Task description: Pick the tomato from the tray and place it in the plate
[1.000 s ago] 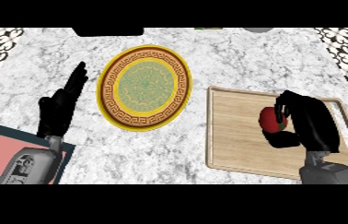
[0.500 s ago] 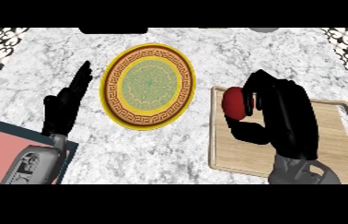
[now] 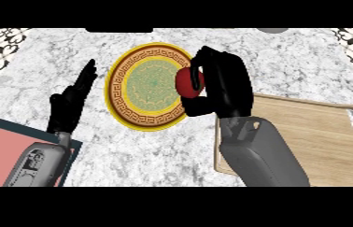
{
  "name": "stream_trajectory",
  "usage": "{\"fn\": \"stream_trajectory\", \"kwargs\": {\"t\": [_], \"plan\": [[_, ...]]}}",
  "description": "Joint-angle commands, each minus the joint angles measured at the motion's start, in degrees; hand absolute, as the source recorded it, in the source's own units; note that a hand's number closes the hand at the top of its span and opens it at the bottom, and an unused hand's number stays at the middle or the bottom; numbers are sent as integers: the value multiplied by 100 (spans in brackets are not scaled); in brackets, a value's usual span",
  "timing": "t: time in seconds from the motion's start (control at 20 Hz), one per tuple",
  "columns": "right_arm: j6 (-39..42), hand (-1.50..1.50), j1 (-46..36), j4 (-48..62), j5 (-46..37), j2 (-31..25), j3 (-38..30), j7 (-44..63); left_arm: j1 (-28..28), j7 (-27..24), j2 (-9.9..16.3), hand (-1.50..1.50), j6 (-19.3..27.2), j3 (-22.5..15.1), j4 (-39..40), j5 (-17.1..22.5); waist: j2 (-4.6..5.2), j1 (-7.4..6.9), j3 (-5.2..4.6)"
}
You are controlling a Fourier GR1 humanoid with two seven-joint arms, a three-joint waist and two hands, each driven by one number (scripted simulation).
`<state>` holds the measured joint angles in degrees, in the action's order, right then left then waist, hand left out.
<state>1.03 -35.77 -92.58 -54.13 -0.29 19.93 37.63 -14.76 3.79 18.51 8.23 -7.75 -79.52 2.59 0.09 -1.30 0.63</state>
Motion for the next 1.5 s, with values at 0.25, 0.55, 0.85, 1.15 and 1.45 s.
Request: {"fn": "stream_trajectory", "kwargs": {"t": [0.25,0.55,0.85,1.15,1.45], "plan": [[-1446,150,-1528,2825,1096,28,697,49,-105,160,66,0,-156,128,-148,89,29,-116,-65],[-1610,150,-2091,4367,1229,29,1428,264,-5,-139,-171,0,-34,-120,41,-73,69,-221,-69],[-2474,-150,-2204,4870,2890,29,1504,256,-523,132,-452,0,95,-278,10,-78,136,-432,-64],[-3117,-150,-2385,5154,3780,29,1730,-420,-549,92,-312,0,5,-196,161,-54,128,-408,-63],[-4519,-150,-2150,4611,4424,29,1398,-1201,-395,190,-301,0,125,-243,73,-101,79,-267,-58]]}}
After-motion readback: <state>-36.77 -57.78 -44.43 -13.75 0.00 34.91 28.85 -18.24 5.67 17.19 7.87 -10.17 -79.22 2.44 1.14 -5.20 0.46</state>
